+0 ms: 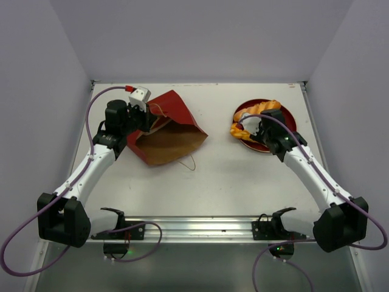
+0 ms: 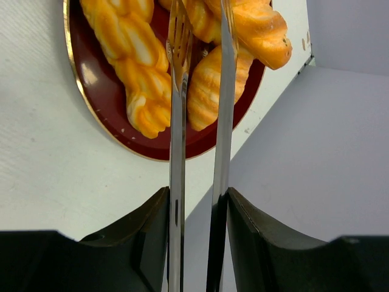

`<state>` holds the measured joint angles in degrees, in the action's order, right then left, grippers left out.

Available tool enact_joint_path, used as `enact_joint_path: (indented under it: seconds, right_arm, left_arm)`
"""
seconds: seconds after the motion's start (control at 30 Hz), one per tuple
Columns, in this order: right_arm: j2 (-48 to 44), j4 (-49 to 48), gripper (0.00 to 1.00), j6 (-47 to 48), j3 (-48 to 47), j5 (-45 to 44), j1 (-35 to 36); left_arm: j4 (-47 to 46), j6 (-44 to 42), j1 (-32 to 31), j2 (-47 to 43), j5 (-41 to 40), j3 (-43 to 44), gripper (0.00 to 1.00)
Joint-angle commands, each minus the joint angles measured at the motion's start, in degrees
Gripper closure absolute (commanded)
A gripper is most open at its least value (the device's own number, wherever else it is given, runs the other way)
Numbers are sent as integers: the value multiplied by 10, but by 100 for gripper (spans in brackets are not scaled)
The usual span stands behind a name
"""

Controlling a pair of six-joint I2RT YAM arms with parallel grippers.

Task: Take the fake bread out of the paper bag

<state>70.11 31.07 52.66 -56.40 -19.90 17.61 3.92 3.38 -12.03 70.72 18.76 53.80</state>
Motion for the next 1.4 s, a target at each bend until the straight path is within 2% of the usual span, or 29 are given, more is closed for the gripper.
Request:
enact_joint_path:
  seconds: [0.0,0.23,0.33,0.43,0.73,0.8,0.9,1.07,1.23,1.37]
  right_arm:
    - [-39,60,57,-27,-59,52,-1]
    - [-68,167,60,-70,-127,192,23]
    - [-63,204,62,-87,-152,215,90]
    - [-58,221,62,-99,-159,205,211]
    - [-11,234,66,-104,-215,235,344]
    - [18,216,67,-100,-219,215,365]
    - [56,138,66,-105,-217,122,396]
    - [142,-68,66,-60,-190,2,412]
    - [225,-204,64,-7,-185,-58,422]
    - [295,-252,63,34,-188,-89,425]
  left_arm:
    - [-11,1,-1,-9,7,-2,100]
    - [-12,-3,-1,-8,12,-2,100]
    - [-12,-4,-1,-6,12,-2,100]
    - [-12,-7,-1,-3,11,-3,100]
    - [-14,-15,-1,-2,13,-5,100]
    - [-13,-17,-1,-2,19,-6,100]
    - [-15,-19,-2,-1,24,-10,100]
    - [-14,-21,-2,-15,22,-22,100]
    - [-16,-21,-2,-23,18,-27,100]
    - [-17,-20,-2,-24,19,-26,100]
